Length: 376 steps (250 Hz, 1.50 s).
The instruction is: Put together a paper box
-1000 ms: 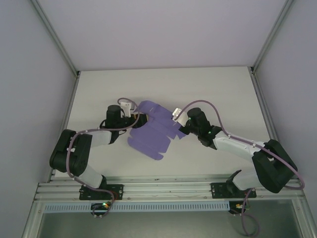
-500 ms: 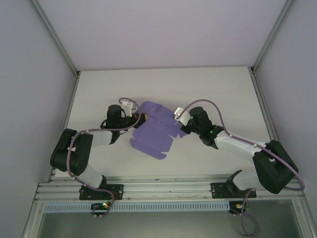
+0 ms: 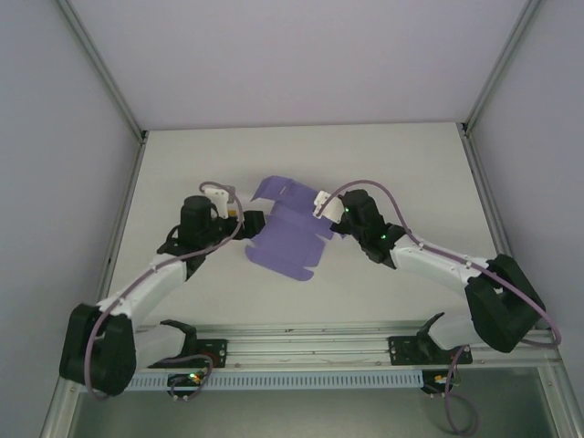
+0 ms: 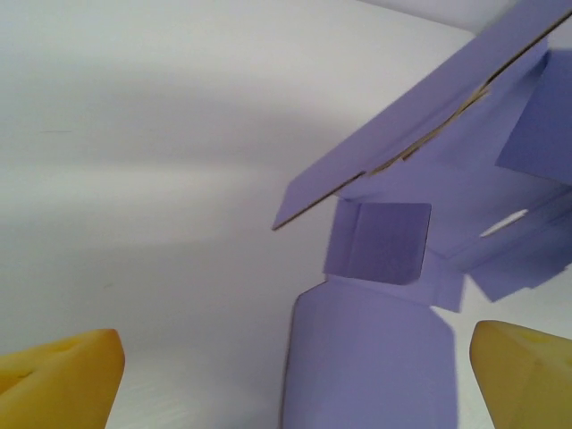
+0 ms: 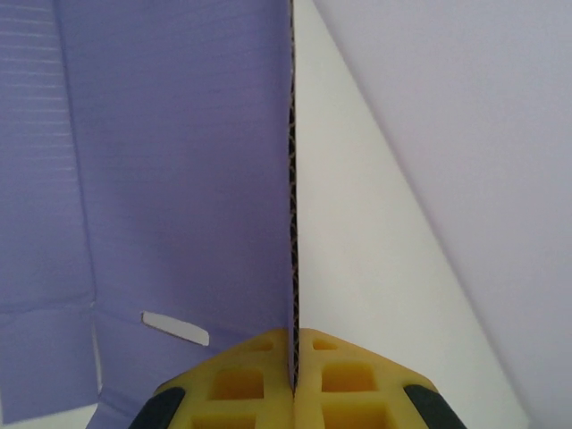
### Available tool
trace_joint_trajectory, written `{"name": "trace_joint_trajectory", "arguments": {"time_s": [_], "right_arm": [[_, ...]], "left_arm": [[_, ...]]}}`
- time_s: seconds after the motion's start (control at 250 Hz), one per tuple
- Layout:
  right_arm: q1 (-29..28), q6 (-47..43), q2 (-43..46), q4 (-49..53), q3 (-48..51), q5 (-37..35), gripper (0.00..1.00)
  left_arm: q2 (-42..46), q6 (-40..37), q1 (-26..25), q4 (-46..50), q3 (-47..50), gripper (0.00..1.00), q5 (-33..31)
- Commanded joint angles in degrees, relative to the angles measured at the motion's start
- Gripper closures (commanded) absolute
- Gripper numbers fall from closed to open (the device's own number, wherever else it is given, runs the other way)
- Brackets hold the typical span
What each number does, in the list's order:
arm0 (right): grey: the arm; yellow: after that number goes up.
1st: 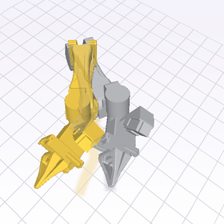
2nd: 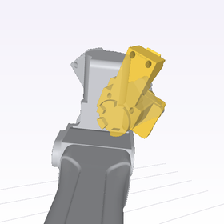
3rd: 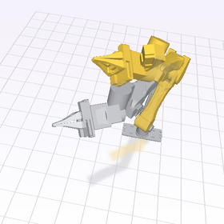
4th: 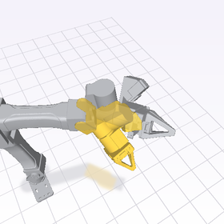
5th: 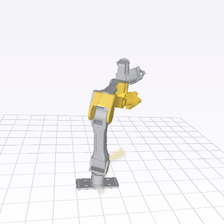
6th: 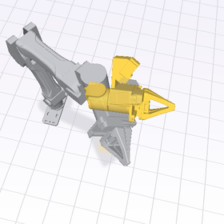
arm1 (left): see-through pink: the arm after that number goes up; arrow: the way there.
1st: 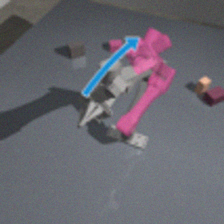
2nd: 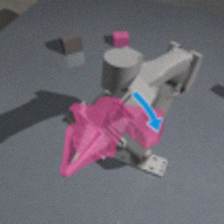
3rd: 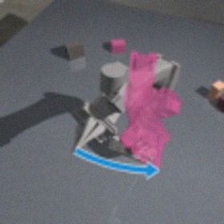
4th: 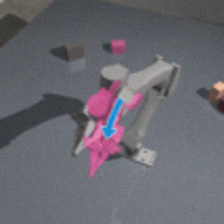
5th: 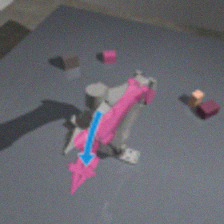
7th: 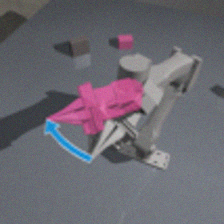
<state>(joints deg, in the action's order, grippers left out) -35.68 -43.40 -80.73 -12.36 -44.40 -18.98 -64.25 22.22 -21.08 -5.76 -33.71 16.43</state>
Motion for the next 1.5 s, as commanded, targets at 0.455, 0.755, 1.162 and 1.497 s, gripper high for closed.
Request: {"name": "trace_joint_trajectory", "arguments": {"time_s": [0.455, 0.755, 1.162, 1.497], "right_arm": [[-6.06, -27.93, -15.93, -30.14, 2.52, -14.84, 0.99], [-7.12, -29.87, -18.04, -36.84, 4.21, -16.0, 0.99], [-8.61, -38.59, -25.88, -52.61, 8.14, -20.07, 1.0], [-9.41, -38.2, -26.6, -51.84, 8.19, -20.79, 1.0]], "left_arm": [[-21.7, 0.54, 10.21, -2.26, -10.8, 0.02, 1.24], [-26.61, -6.82, 6.41, -15.91, -7.24, 0.22, 13.42], [-29.07, -9.78, 1.75, -25.88, -1.33, 0.39, 15.64], [-31.38, -10.1, -0.71, -32.05, 0.69, 0.4, 12.09]]}}
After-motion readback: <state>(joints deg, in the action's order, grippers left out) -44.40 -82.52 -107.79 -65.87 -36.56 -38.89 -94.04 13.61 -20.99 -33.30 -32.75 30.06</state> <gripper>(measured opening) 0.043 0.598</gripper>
